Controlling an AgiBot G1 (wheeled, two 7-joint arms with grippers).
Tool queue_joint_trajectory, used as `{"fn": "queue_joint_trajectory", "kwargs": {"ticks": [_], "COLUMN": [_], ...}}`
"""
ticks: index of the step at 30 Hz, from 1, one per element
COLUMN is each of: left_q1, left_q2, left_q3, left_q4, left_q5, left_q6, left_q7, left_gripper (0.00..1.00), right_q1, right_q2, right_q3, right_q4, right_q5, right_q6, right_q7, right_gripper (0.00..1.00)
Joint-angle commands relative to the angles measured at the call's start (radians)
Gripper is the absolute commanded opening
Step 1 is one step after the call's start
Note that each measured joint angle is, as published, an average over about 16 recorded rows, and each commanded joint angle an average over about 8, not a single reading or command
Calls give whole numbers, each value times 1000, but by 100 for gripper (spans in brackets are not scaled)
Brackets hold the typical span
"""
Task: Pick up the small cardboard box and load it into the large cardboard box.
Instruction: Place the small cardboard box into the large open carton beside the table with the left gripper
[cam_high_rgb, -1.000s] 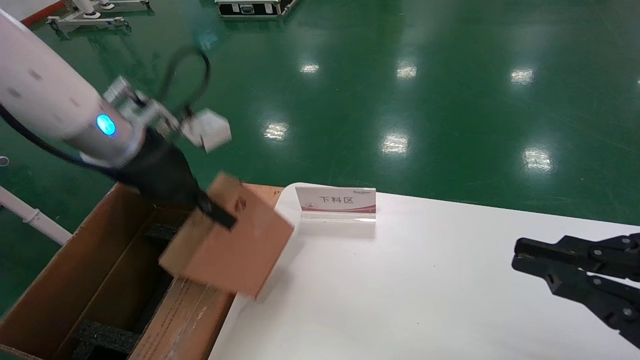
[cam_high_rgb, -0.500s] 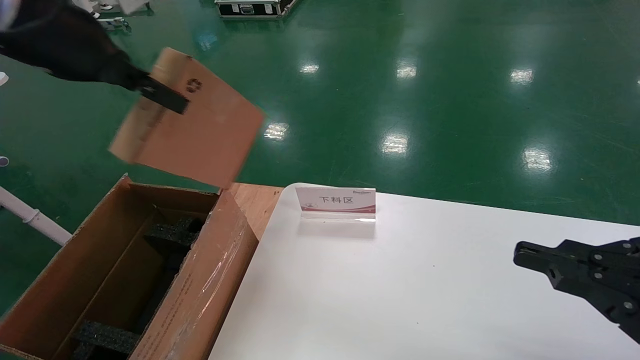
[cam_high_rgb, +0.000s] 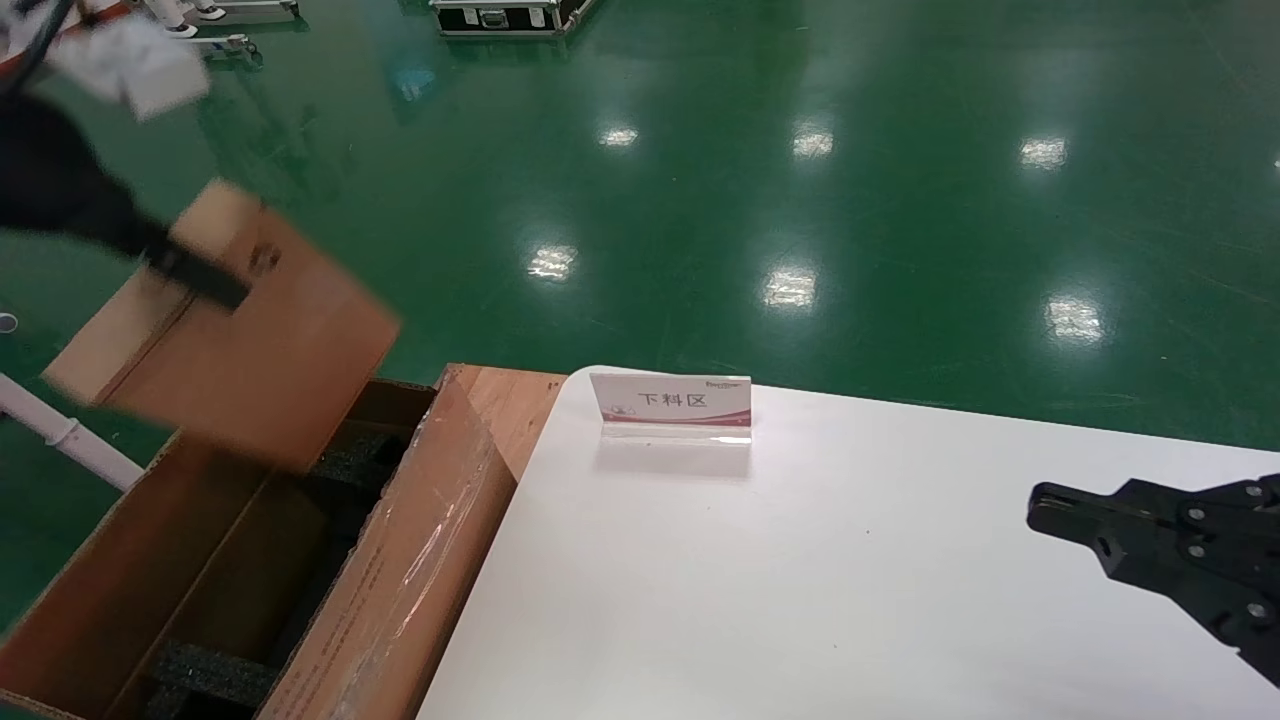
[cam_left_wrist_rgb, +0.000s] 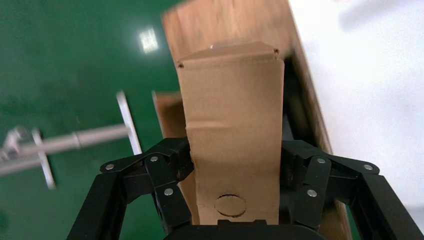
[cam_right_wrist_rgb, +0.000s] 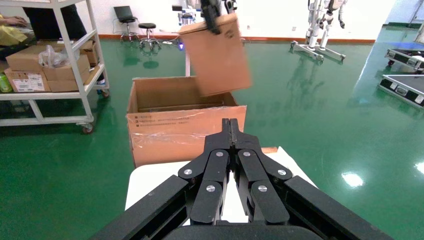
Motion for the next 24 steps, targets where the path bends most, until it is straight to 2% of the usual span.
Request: {"fn": "queue_joint_trajectory", "kwargs": {"ticks": [1,3,4,11,12,24], "left_q1": [-30,-49,-56,-58,-53,78], "left_q2": [-8,-15,-18,-38,-42,-66], "left_q3": [78,137,163,280,289,333], "left_q4": [-2,-5,-6,-12,-12,37], "left_q5": [-23,-43,-52,-93,-96,-91], "left_q6": [0,-3,-5,-30,-36,-157], "left_q7": [-2,-3,-4,-8,-7,1], "left_gripper": [0,0,0,0,0,0], "right_q1": [0,0,0,0,0,0], "right_q2": [0,0,0,0,0,1], "right_q3": [0,0,0,-1,-1,-2], "right_q4": [0,0,0,0,0,0], "right_q5": [0,0,0,1,1,1], "right_q6": [0,0,0,0,0,1], "right_q7": [0,0,0,0,0,-1], "right_gripper": [0,0,7,94,100,100]}}
